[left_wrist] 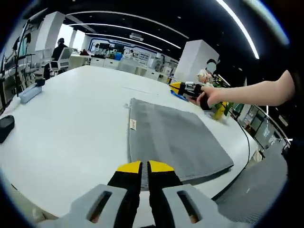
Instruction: Fold the towel on the table until its edges align and the towel forms a compact rectangular stack.
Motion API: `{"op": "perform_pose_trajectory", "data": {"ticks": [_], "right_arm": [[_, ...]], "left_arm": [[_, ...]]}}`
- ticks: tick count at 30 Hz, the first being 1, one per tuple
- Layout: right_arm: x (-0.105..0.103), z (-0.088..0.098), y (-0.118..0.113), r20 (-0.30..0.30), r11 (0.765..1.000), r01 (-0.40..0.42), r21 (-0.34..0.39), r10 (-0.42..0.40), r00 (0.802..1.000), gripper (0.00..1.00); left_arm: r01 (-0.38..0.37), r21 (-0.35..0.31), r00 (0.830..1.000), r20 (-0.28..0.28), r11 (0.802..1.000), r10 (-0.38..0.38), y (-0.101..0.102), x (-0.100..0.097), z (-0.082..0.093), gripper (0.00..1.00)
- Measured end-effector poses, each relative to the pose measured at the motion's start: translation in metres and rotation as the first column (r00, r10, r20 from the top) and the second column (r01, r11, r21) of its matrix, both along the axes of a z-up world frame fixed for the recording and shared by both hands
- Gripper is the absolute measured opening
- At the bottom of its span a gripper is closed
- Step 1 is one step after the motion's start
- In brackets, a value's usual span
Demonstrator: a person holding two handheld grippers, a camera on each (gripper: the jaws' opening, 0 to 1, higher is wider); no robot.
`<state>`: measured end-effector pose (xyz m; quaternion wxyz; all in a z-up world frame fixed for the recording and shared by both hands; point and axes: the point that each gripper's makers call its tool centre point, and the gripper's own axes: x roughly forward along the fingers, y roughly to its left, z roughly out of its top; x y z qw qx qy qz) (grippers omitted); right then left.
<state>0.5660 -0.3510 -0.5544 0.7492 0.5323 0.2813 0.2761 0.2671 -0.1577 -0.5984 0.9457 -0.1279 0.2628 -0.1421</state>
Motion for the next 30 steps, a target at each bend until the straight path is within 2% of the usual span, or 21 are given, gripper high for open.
{"op": "perform_pose_trajectory", "data": {"ticks": [4, 5, 8, 10, 14, 15, 16, 17, 18, 19, 20, 21, 22, 23, 24, 25, 26, 27, 28, 29, 30], "right_arm": [[0.0, -0.015, -0.032, -0.027, 0.999, 0.041, -0.03, -0.041, 0.999, 0.0], [-0.002, -0.017, -0.037, -0.033, 0.998, 0.041, -0.046, -0.042, 0.999, 0.0], [-0.011, -0.022, -0.045, -0.038, 0.993, 0.017, -0.115, -0.022, 0.999, 0.0], [-0.014, -0.02, -0.049, -0.029, 0.992, 0.01, -0.124, -0.014, 0.999, 0.0], [-0.017, -0.028, -0.061, -0.019, 0.983, -0.01, -0.186, 0.007, 1.0, 0.0], [-0.017, -0.03, -0.063, -0.019, 0.98, -0.013, -0.199, 0.01, 1.0, 0.0], [-0.018, -0.031, -0.065, -0.014, 0.977, -0.016, -0.213, 0.013, 1.0, 0.0], [-0.022, -0.031, -0.064, -0.01, 0.973, -0.028, -0.227, 0.027, 1.0, 0.0], [-0.028, -0.035, -0.063, 0.002, 0.955, -0.069, -0.288, 0.073, 0.997, 0.0], [-0.035, -0.039, -0.063, 0.026, 0.916, -0.116, -0.385, 0.137, 0.99, 0.0], [-0.039, -0.043, -0.063, 0.034, 0.882, -0.15, -0.447, 0.184, 0.982, 0.0], [-0.046, -0.045, -0.061, 0.049, 0.834, -0.185, -0.519, 0.245, 0.968, 0.0], [-0.05, -0.046, -0.06, 0.063, 0.8, -0.203, -0.565, 0.287, 0.956, 0.0], [-0.059, -0.046, -0.057, 0.093, 0.738, -0.22, -0.638, 0.357, 0.93, 0.0], [-0.062, -0.046, -0.057, 0.103, 0.725, -0.221, -0.652, 0.373, 0.922, 0.0], [-0.063, -0.044, -0.057, 0.124, 0.715, -0.217, -0.664, 0.392, 0.911, 0.0], [-0.069, -0.047, -0.06, 0.112, 0.668, -0.231, -0.707, 0.429, 0.896, 0.0], [-0.072, -0.052, -0.066, 0.087, 0.61, -0.236, -0.757, 0.452, 0.888, 0.0], [-0.073, -0.057, -0.074, 0.069, 0.529, -0.226, -0.818, 0.48, 0.874, 0.0], [-0.075, -0.064, -0.083, 0.046, 0.404, -0.214, -0.889, 0.544, 0.838, 0.0], [-0.079, -0.07, -0.089, 0.013, 0.316, -0.213, -0.925, 0.586, 0.81, 0.0]], "left_arm": [[0.027, -0.056, 0.999, 0.019, 0.998, -0.026, -0.005, 0.008, 0.018, 0.01], [0.04, -0.075, 0.998, 0.047, 0.996, -0.037, -0.009, 0.013, 0.029, 0.01], [0.085, -0.063, 0.99, 0.116, 0.994, -0.077, -0.019, 0.025, 0.056, 0.01], [0.142, -0.048, 0.979, 0.152, 0.989, -0.133, -0.03, 0.031, 0.069, 0.01], [0.293, -0.025, 0.943, 0.173, 0.956, -0.285, -0.064, 0.039, 0.081, 0.01], [0.331, -0.026, 0.932, 0.168, 0.943, -0.322, -0.074, 0.039, 0.081, 0.01], [0.398, -0.041, 0.909, 0.155, 0.916, -0.388, -0.09, 0.038, 0.079, 0.03], [0.418, -0.047, 0.901, 0.149, 0.907, -0.407, -0.095, 0.036, 0.078, 0.09], [0.518, -0.054, 0.852, 0.121, 0.853, -0.51, -0.12, 0.029, 0.075, 0.13], [0.565, -0.025, 0.821, 0.116, 0.825, -0.559, -0.131, 0.025, 0.072, 0.15], [0.622, 0.041, 0.775, 0.11, 0.782, -0.623, -0.145, 0.021, 0.068, 0.14], [0.66, 0.088, 0.739, 0.102, 0.746, -0.666, -0.155, 0.018, 0.064, 0.15], [0.671, 0.1, 0.728, 0.099, 0.735, -0.678, -0.158, 0.017, 0.063, 0.15], [0.731, 0.176, 0.659, 0.068, 0.659, -0.749, -0.173, 0.012, 0.055, 0.17], [0.746, 0.22, 0.636, 0.044, 0.628, -0.771, -0.179, 0.011, 0.05, 0.18], [0.77, 0.291, 0.585, 0.03, 0.567, -0.81, -0.188, 0.011, 0.046, 0.18], [0.776, 0.333, 0.561, 0.025, 0.537, -0.827, -0.19, 0.011, 0.044, 0.18], [0.768, 0.453, 0.503, 0.013, 0.453, -0.864, -0.197, 0.014, 0.042, 0.18], [0.761, 0.521, 0.454, -0.001, 0.387, -0.891, -0.201, 0.013, 0.041, 0.18], [0.749, 0.588, 0.383, -0.009, 0.305, -0.924, -0.211, 0.011, 0.042, 0.18], [0.742, 0.61, 0.36, -0.015, 0.276, -0.933, -0.218, 0.011, 0.041, 0.18]]}}
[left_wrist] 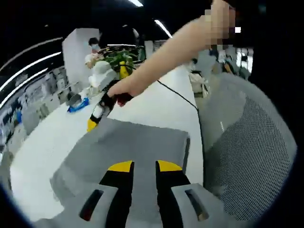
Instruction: Fold the towel on the table until its edges align and the towel forms a compact rectangular stack.
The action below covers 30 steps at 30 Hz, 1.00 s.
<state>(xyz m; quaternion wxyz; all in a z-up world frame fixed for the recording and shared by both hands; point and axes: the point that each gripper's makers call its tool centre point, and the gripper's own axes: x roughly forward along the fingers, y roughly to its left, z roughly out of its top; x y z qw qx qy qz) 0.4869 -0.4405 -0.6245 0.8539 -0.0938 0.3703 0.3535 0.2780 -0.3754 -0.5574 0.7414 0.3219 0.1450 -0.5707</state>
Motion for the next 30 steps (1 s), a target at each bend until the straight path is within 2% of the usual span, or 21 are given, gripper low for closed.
{"op": "perform_pose_trajectory", "data": {"ticks": [1, 3, 4, 5, 7, 8, 9, 10, 12, 14, 15, 16, 17, 19, 21, 22, 23, 24, 26, 29, 30], "right_arm": [[-0.006, -0.008, -0.007, 0.016, 0.993, -0.064, -0.098, 0.066, 0.998, 0.0], [-0.016, -0.02, -0.012, 0.019, 0.964, -0.166, -0.206, 0.174, 0.985, 0.0], [-0.021, -0.024, -0.014, 0.011, 0.951, -0.195, -0.239, 0.203, 0.979, 0.0], [-0.028, -0.03, -0.014, -0.006, 0.935, -0.237, -0.265, 0.244, 0.97, 0.0], [-0.041, -0.04, -0.014, -0.049, 0.891, -0.322, -0.32, 0.323, 0.945, 0.0], [-0.039, -0.04, -0.012, 0.002, 0.869, -0.339, -0.359, 0.365, 0.931, 0.0], [-0.037, -0.037, -0.011, 0.024, 0.826, -0.388, -0.41, 0.434, 0.9, 0.0], [-0.039, -0.038, -0.011, 0.014, 0.828, -0.371, -0.42, 0.415, 0.91, 0.0], [-0.039, -0.038, -0.011, 0.007, 0.798, -0.397, -0.453, 0.449, 0.894, 0.0], [-0.038, -0.04, -0.012, -0.006, 0.745, -0.428, -0.512, 0.495, 0.869, 0.0], [-0.038, -0.041, -0.012, 0.004, 0.699, -0.444, -0.561, 0.538, 0.843, 0.0], [-0.039, -0.04, -0.011, 0.01, 0.676, -0.443, -0.589, 0.554, 0.832, 0.0], [-0.039, -0.041, -0.011, 0.014, 0.647, -0.436, -0.626, 0.568, 0.823, 0.0], [-0.04, -0.041, -0.012, 0.013, 0.626, -0.412, -0.662, 0.56, 0.829, 0.0], [-0.04, -0.042, -0.012, 0.015, 0.605, -0.385, -0.698, 0.549, 0.836, 0.0], [-0.04, -0.042, -0.012, 0.014, 0.566, -0.384, -0.73, 0.573, 0.819, 0.0], [-0.041, -0.042, -0.012, 0.012, 0.541, -0.377, -0.752, 0.583, 0.813, 0.0], [-0.043, -0.042, -0.013, -0.002, 0.499, -0.378, -0.78, 0.603, 0.798, 0.0], [-0.048, -0.043, -0.016, -0.022, 0.453, -0.375, -0.809, 0.614, 0.789, 0.0], [-0.051, -0.043, -0.02, -0.029, 0.451, -0.368, -0.813, 0.6, 0.8, 0.0], [-0.053, -0.043, -0.023, -0.034, 0.46, -0.364, -0.81, 0.583, 0.812, 0.0]], "left_arm": [[-0.001, 0.007, 1.0, 0.002, 1.0, 0.001, -0.005, 0.002, -0.002, 0.17], [-0.026, -0.01, 0.999, -0.038, 1.0, 0.026, -0.019, 0.006, -0.009, 0.17], [-0.033, -0.003, 0.996, -0.082, 0.999, 0.032, -0.027, 0.005, -0.017, 0.17], [-0.029, 0.009, 0.995, -0.099, 1.0, 0.03, -0.031, 0.003, -0.023, 0.17], [-0.029, 0.082, 0.99, -0.133, 0.996, 0.039, -0.037, 0.001, -0.041, 0.17], [-0.013, 0.139, 0.986, -0.163, 0.99, 0.036, -0.038, -0.002, -0.054, 0.17], [-0.003, 0.173, 0.982, -0.185, 0.985, 0.036, -0.038, -0.005, -0.063, 0.17], [0.007, 0.207, 0.977, -0.208, 0.978, 0.037, -0.039, -0.008, -0.073, 0.17], [-0.013, 0.207, 0.973, -0.223, 0.978, 0.06, -0.043, -0.007, -0.082, 0.17], [-0.055, 0.216, 0.955, -0.274, 0.975, 0.114, -0.041, -0.01, -0.095, 0.17], [-0.057, 0.237, 0.949, -0.287, 0.97, 0.126, -0.037, -0.013, -0.103, 0.17], [-0.051, 0.236, 0.954, -0.277, 0.971, 0.118, -0.036, -0.014, -0.105, 0.17], [-0.027, 0.171, 0.966, -0.249, 0.985, 0.07, -0.042, -0.013, -0.098, 0.17], [-0.045, 0.193, 0.96, -0.263, 0.98, 0.096, -0.035, -0.014, -0.1, 0.16], [-0.03, 0.185, 0.966, -0.249, 0.982, 0.077, -0.036, -0.017, -0.1, 0.14], [0.0, 0.183, 0.972, -0.23, 0.983, 0.042, -0.037, -0.019, -0.1, 0.11], [0.021, 0.185, 0.974, -0.227, 0.982, 0.022, -0.038, -0.022, -0.1, 0.09], [0.031, 0.194, 0.977, -0.212, 0.98, 0.011, -0.039, -0.023, -0.1, 0.09], [0.043, 0.214, 0.98, -0.199, 0.976, 0.001, -0.039, -0.024, -0.1, 0.07], [0.054, 0.261, 0.982, -0.186, 0.964, -0.005, -0.039, -0.027, -0.1, 0.06], [0.058, 0.275, 0.983, -0.183, 0.96, -0.007, -0.038, -0.028, -0.101, 0.05]]}}
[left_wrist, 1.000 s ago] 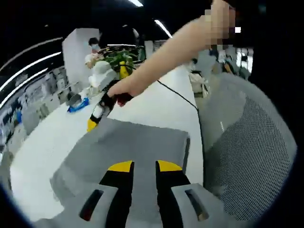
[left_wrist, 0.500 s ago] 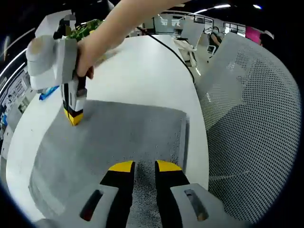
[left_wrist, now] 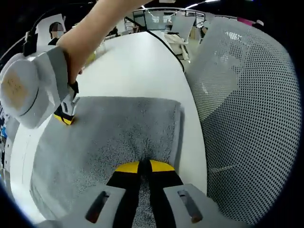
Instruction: Fold the towel on the table until its edges align and the towel forms a compact rectangular stack.
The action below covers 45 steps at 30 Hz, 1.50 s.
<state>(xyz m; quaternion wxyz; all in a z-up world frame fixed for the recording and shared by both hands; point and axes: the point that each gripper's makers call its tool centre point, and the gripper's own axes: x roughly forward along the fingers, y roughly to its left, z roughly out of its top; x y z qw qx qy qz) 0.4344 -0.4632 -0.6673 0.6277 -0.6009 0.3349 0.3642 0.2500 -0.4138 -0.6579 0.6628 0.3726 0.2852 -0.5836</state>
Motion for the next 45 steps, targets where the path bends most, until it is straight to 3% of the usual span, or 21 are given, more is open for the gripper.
{"op": "perform_pose_trajectory", "data": {"ticks": [3, 7, 18, 25, 27, 29, 37, 43, 45], "right_arm": [[-0.002, 0.001, -0.005, -0.024, 0.999, 0.046, 0.013, -0.045, 0.999, 0.0], [-0.007, 0.0, -0.01, -0.039, 0.996, 0.089, 0.014, -0.088, 0.995, 0.0], [-0.021, 0.0, -0.018, -0.003, 0.995, 0.094, -0.039, -0.094, 0.996, 0.0], [-0.026, 0.002, -0.02, -0.025, 0.988, 0.152, -0.005, -0.152, 0.988, 0.0], [-0.026, 0.002, -0.021, -0.027, 0.985, 0.17, 0.013, -0.17, 0.985, 0.0], [-0.026, 0.002, -0.022, -0.03, 0.982, 0.187, 0.033, -0.186, 0.982, 0.0], [-0.031, 0.003, -0.023, -0.026, 0.981, 0.176, 0.088, -0.174, 0.984, 0.0], [-0.034, 0.003, -0.024, -0.056, 0.96, 0.24, 0.145, -0.234, 0.971, 0.0], [-0.035, 0.004, -0.024, -0.062, 0.958, 0.246, 0.148, -0.239, 0.969, 0.0]], "left_arm": [[0.035, 0.047, 0.999, 0.026, 0.998, -0.036, 0.001, -0.002, 0.0, 0.05], [0.024, 0.117, 0.999, 0.041, 0.993, -0.029, 0.003, -0.005, -0.001, 0.05], [-0.05, 0.186, 0.998, -0.019, 0.981, 0.055, 0.016, -0.01, -0.001, 0.04], [-0.001, 0.31, 0.996, 0.085, 0.951, -0.027, 0.022, -0.015, -0.001, 0.03], [-0.059, 0.326, 0.995, 0.091, 0.944, 0.031, 0.021, -0.014, -0.002, 0.03], [-0.019, 0.355, 0.993, 0.117, 0.935, -0.024, 0.022, -0.015, -0.001, 0.03], [-0.017, 0.362, 0.991, 0.128, 0.932, -0.031, 0.036, -0.01, -0.001, 0.03], [-0.079, 0.363, 0.994, 0.105, 0.928, 0.043, 0.045, -0.006, -0.002, 0.03], [-0.108, 0.381, 0.991, 0.118, 0.918, 0.067, 0.049, -0.004, -0.002, 0.03]]}}
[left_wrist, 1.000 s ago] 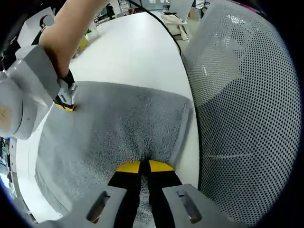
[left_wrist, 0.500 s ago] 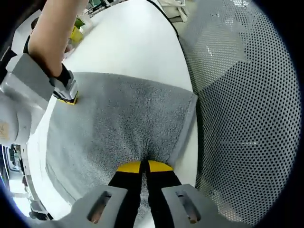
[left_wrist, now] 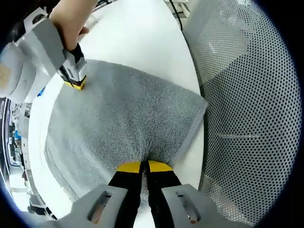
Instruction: Fold the towel on the table until its edges align and the towel forms a compact rectangular stack.
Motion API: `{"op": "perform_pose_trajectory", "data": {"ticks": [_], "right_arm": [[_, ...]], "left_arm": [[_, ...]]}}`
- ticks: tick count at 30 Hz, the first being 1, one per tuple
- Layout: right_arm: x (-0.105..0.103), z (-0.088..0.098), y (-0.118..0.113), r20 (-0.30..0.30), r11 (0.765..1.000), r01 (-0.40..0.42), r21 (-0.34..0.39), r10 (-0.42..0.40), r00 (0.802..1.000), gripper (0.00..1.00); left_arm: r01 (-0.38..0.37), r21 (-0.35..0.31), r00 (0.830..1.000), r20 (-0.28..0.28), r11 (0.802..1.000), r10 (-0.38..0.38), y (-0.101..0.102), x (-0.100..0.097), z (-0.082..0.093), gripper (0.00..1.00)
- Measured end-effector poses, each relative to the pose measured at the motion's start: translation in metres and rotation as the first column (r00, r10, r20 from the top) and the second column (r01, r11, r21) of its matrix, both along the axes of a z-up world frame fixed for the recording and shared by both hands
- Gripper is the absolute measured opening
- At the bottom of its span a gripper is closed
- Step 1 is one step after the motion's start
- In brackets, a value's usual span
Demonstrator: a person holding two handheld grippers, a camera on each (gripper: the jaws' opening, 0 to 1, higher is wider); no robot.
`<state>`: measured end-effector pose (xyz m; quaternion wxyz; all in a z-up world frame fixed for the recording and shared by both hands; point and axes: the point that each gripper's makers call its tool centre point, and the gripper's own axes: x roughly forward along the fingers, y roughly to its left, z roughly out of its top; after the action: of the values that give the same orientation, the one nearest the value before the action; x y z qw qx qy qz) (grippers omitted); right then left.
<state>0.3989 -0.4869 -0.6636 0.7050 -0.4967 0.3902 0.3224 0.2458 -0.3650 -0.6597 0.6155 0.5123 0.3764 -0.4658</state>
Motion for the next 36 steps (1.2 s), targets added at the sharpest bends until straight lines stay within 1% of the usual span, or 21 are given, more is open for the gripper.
{"op": "perform_pose_trajectory", "data": {"ticks": [2, 6, 10, 11, 13, 14, 20, 28, 32, 36], "right_arm": [[-0.002, 0.0, 0.0, -0.003, 1.0, -0.008, -0.005, 0.008, 1.0, 0.0], [-0.004, -0.001, 0.0, -0.018, 1.0, -0.008, -0.022, 0.007, 1.0, 0.0], [-0.006, -0.001, 0.0, -0.021, 0.999, -0.003, -0.034, 0.003, 1.0, 0.0], [-0.006, -0.001, 0.0, -0.015, 0.999, -0.016, -0.045, 0.015, 1.0, 0.0], [-0.006, -0.001, 0.0, 0.004, 0.995, -0.055, -0.078, 0.056, 0.998, 0.0], [-0.007, -0.002, 0.001, 0.005, 0.995, -0.054, -0.083, 0.055, 0.998, 0.0], [-0.008, -0.002, 0.001, 0.012, 0.993, -0.048, -0.111, 0.05, 0.999, 0.0], [-0.013, -0.001, 0.0, 0.001, 0.995, -0.025, -0.102, 0.025, 1.0, 0.0], [-0.015, -0.002, 0.0, -0.002, 0.994, -0.023, -0.111, 0.023, 1.0, 0.0], [-0.018, -0.002, 0.0, -0.004, 0.994, -0.013, -0.106, 0.013, 1.0, 0.0]], "left_arm": [[0.012, 0.032, 1.0, 0.022, 0.999, -0.013, 0.003, 0.001, -0.001, 0.03], [0.006, 0.081, 0.999, 0.044, 0.997, -0.009, 0.007, 0.004, -0.001, 0.03], [-0.018, 0.096, 0.999, 0.052, 0.995, 0.013, 0.013, 0.007, 0.0, 0.03], [-0.033, 0.102, 0.998, 0.063, 0.994, 0.026, 0.016, 0.01, 0.0, 0.03], [-0.038, 0.11, 0.997, 0.077, 0.993, 0.03, 0.02, 0.014, -0.001, 0.03], [-0.038, 0.114, 0.996, 0.081, 0.993, 0.029, 0.021, 0.015, -0.001, 0.03], [-0.058, 0.119, 0.995, 0.09, 0.991, 0.048, 0.027, 0.019, 0.0, 0.03], [-0.088, 0.121, 0.992, 0.097, 0.989, 0.076, 0.035, 0.025, 0.0, 0.03], [-0.104, 0.108, 0.991, 0.093, 0.989, 0.094, 0.038, 0.027, 0.0, 0.03], [-0.113, 0.096, 0.99, 0.092, 0.989, 0.105, 0.041, 0.029, 0.0, 0.03]]}}
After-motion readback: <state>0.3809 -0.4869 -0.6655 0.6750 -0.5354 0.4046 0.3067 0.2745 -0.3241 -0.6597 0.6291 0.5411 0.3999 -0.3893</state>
